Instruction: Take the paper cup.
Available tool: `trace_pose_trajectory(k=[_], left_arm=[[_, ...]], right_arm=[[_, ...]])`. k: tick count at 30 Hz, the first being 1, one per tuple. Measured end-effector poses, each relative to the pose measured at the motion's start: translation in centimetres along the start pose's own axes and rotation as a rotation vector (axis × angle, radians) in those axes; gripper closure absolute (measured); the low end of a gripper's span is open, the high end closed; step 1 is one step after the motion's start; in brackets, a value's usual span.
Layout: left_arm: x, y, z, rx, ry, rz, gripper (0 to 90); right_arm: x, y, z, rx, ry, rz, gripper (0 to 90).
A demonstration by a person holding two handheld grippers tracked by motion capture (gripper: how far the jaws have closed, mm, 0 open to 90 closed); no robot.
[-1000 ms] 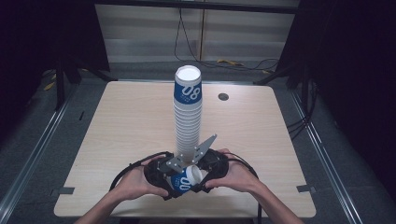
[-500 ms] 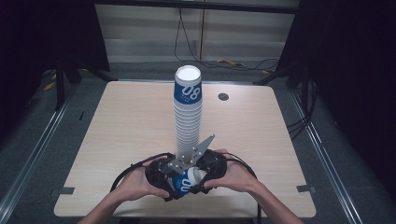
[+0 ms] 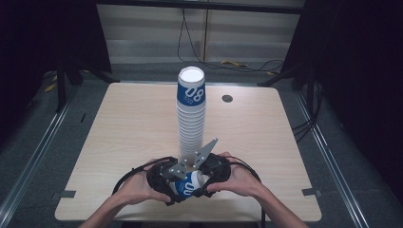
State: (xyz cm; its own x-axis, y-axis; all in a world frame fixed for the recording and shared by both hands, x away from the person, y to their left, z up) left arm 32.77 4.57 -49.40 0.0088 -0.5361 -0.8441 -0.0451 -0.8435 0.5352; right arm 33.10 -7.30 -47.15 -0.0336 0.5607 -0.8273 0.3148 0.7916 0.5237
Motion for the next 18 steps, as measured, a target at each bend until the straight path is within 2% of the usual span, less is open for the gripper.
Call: trace_pose_trajectory(k=[3,4,5,6,8,9,10,13,14,18], left_arm=[[-0.2,0.0,0.0,0.004,0.002,0.019,19.5],[-0.2,0.0,0.0,0.002,-0.002,0.027,19.3],[-0.1,0.0,0.0,0.002,-0.003,0.034,19.2],[-0.1,0.0,0.0,0.005,-0.001,0.036,19.1],[-0.2,0.0,0.1,0.004,-0.012,0.038,19.1],[-0.2,0.1,0.1,0.012,-0.009,0.046,20.0],[-0.3,0.2,0.0,0.018,-0.001,0.057,20.0],[-0.6,0.3,0.1,0.019,-0.005,0.064,19.9],[-0.7,0.3,0.0,0.026,0.01,0.068,19.7],[-1.3,0.4,-0.2,0.012,0.018,0.109,19.6]], right_arm=[[-0.1,0.1,-0.1,0.02,0.001,0.01,29.9],[-0.1,0.0,0.0,0.008,0.003,0.01,30.0],[-0.2,0.0,-0.1,0.021,0.007,0.006,30.0],[-0.2,0.0,-0.1,0.006,0.01,0.006,30.0],[-0.2,-0.1,-0.1,0.007,0.008,0.001,30.1],[-0.2,-0.2,0.1,-0.011,0.004,-0.011,30.2],[-0.1,-0.1,-0.1,0.017,0.0,-0.001,30.2],[-0.1,-0.2,0.0,0.003,0.001,-0.005,30.3],[-0.1,-0.2,0.0,0.002,-0.003,-0.007,30.3],[-0.4,-0.1,0.1,0.005,-0.009,0.013,30.4]])
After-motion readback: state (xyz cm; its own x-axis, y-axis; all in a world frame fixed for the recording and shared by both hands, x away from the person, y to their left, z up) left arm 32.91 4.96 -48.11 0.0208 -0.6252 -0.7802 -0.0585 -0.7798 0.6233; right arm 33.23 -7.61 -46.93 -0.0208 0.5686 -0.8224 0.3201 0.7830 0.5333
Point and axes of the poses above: each handheld gripper's, and its own axes: x roughly forward along the jaws, y roughly out of its top, z roughly to its right, the point moved 6 cm from there along x, roughly forward along the jaws, and after that the axes turned 5 degrees about x, right-handed, at the moved point
